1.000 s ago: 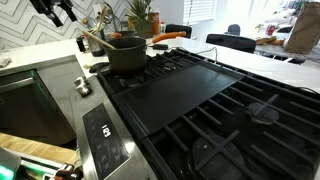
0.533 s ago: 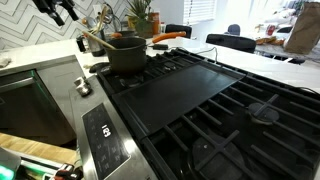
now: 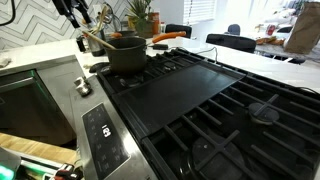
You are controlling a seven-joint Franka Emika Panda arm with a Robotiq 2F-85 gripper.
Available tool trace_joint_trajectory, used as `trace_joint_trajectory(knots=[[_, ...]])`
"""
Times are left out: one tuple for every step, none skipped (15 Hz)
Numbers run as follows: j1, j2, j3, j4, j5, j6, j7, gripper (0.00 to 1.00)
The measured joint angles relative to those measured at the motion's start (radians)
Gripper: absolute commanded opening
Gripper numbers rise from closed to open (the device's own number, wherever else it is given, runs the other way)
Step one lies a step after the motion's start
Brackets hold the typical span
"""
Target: Remove the cooking stick from the pot and put it on the counter
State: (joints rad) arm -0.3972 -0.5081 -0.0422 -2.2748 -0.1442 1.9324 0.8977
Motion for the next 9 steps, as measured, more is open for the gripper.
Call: trace_joint_trajectory(knots=[[0.004, 0.019, -0.018, 0.013, 0.004, 0.0, -0.017, 1.0], [0.008, 0.038, -0.036, 0.025, 0.009, 0.0, -0.036, 1.0], [0.012, 0.056, -0.054, 0.038, 0.017, 0.0, -0.059, 1.0], [0.017, 0.075, -0.071, 0.051, 0.029, 0.0, -0.082, 1.0], [0.02, 0.094, -0.086, 0.063, 0.044, 0.0, -0.103, 1.0], [0.023, 0.114, -0.099, 0.077, 0.059, 0.0, -0.123, 1.0], [0.025, 0.134, -0.111, 0.09, 0.077, 0.0, -0.143, 1.0], [0.027, 0.154, -0.122, 0.104, 0.095, 0.0, -0.162, 1.0], [0.029, 0.174, -0.133, 0.118, 0.114, -0.001, -0.183, 1.0]])
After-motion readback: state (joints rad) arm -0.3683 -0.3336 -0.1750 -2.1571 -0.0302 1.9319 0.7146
